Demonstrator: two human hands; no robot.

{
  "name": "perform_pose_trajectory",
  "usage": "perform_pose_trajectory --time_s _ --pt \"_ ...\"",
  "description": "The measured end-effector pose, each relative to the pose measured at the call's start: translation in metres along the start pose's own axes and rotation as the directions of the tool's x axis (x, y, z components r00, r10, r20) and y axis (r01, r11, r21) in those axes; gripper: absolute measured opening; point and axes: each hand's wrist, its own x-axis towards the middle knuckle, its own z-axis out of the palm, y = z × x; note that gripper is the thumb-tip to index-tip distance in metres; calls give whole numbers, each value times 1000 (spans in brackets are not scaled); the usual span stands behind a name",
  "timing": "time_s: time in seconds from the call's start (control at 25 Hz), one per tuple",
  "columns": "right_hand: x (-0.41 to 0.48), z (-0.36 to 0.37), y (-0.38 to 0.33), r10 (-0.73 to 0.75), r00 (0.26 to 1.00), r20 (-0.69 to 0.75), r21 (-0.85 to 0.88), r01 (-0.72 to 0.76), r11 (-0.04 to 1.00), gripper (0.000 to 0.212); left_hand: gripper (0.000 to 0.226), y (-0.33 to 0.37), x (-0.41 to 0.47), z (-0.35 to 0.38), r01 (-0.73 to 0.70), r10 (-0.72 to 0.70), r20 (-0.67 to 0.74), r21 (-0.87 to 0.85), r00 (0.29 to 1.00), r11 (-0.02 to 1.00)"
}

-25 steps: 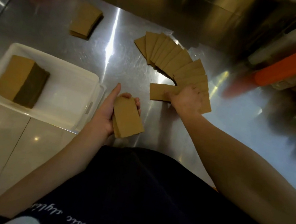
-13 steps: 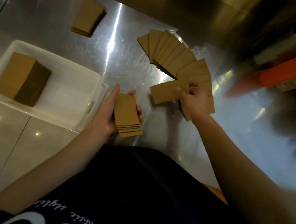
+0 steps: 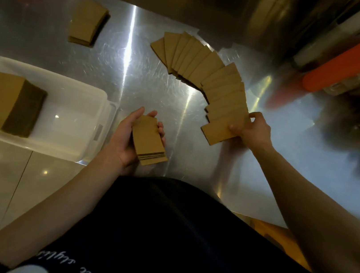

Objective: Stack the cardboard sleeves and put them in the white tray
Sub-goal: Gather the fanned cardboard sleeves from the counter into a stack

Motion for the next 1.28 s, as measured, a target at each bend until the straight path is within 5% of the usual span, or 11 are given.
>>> perform_pose_trajectory --time_s 0.28,0.44,0.68,0.8,0.96,1.12,1.28 --pt "-16 15 11 -8 981 -193 84 25 996 60 39 -4 -6 -1 -36 37 -39 13 999 999" --pt "-29 8 20 -64 993 -96 304 91 948 52 44 -6 -6 2 -31 32 -29 35 999 999" --pt "-1 -6 -3 40 998 -53 240 -26 970 81 44 -5 -7 3 -29 30 -36 40 999 999" --pt "6 -1 -11 51 999 -1 165 -51 985 74 41 -2 -9 2 -48 49 -30 25 998 999" --pt "4 9 -9 60 989 -137 80 -49 996 66 42 0 -11 -3 -72 72 -35 4 997 997" --pt "-8 14 4 88 991 -96 149 -73 986 54 40 -1 -9 -4 -66 66 -46 6 997 998" --pt "-11 16 2 127 988 -84 178 -110 978 65 40 -3 -5 -4 -50 51 -43 22 998 999"
